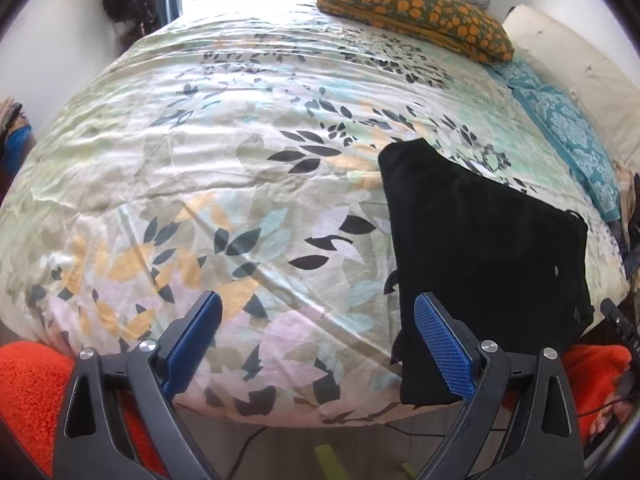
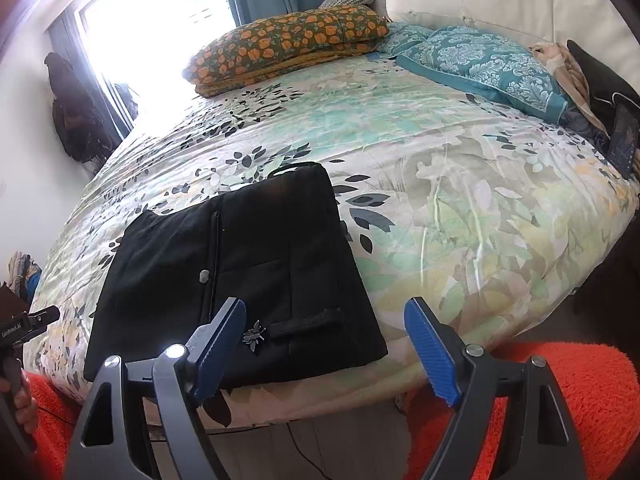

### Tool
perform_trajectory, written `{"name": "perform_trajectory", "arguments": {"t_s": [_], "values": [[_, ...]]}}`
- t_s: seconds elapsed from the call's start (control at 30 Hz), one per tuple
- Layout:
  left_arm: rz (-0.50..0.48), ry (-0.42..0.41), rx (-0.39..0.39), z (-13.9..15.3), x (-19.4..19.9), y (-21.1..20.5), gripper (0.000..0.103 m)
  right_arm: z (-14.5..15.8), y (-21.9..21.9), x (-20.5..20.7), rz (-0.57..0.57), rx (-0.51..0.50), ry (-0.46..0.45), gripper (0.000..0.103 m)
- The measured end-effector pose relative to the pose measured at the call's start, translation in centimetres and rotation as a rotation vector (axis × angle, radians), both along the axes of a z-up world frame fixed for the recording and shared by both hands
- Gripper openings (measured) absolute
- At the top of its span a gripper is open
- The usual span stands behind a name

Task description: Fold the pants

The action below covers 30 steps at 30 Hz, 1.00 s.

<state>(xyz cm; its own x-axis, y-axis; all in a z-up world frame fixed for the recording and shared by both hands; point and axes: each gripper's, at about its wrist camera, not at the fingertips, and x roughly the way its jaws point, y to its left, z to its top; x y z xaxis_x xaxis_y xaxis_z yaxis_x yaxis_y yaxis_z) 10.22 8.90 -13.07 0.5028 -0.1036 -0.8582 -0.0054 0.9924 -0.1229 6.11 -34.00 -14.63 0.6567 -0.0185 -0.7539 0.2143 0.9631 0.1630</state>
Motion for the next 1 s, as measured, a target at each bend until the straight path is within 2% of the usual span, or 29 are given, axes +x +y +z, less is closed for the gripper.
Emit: {"name": "perform_trajectory", "arguments": {"t_s": [0.1,0.23,0.27,0.33,0.37,0.47,0.5,0.63,1.0], "values": [[-0.104,-0.020,0.033,0.0,-0.8,-3.0,0.097,-0.1,0.4,0.2,0.015,-0.005,0.001,0.081],[-0.232,-0.074,0.153,0.2,-1.8,-7.5,0.098,-0.1,1.4,0.4,0.050,-0.018,0.000,0.081],[-0.254,-0.072,0.194,-0.3,-1.9,-8.3,0.098,-0.2,1.6,0.5,0.058,-0.022,0.001,0.081],[-0.262,-0.019,0.287,-2.2,-1.8,-9.3,0.098,-0.3,1.8,0.6,0.069,-0.029,0.005,0.081],[-0.257,0.015,0.297,-3.3,-1.7,-9.2,0.098,-0.4,1.9,0.6,0.071,-0.031,0.008,0.081],[-0.218,0.039,0.223,-3.5,-1.7,-7.8,0.099,-0.4,1.6,0.5,0.069,-0.028,0.011,0.081],[-0.210,0.040,0.222,-3.2,-1.7,-7.7,0.099,-0.4,1.4,0.4,0.065,-0.024,0.008,0.081],[-0.187,-0.005,0.261,-1.8,-2.2,-7.6,0.098,-0.4,0.7,0.3,0.040,-0.007,0.002,0.081],[-0.188,-0.018,0.274,-1.2,-2.4,-7.8,0.098,-0.4,1.3,0.5,0.057,-0.020,0.002,0.081]]}}
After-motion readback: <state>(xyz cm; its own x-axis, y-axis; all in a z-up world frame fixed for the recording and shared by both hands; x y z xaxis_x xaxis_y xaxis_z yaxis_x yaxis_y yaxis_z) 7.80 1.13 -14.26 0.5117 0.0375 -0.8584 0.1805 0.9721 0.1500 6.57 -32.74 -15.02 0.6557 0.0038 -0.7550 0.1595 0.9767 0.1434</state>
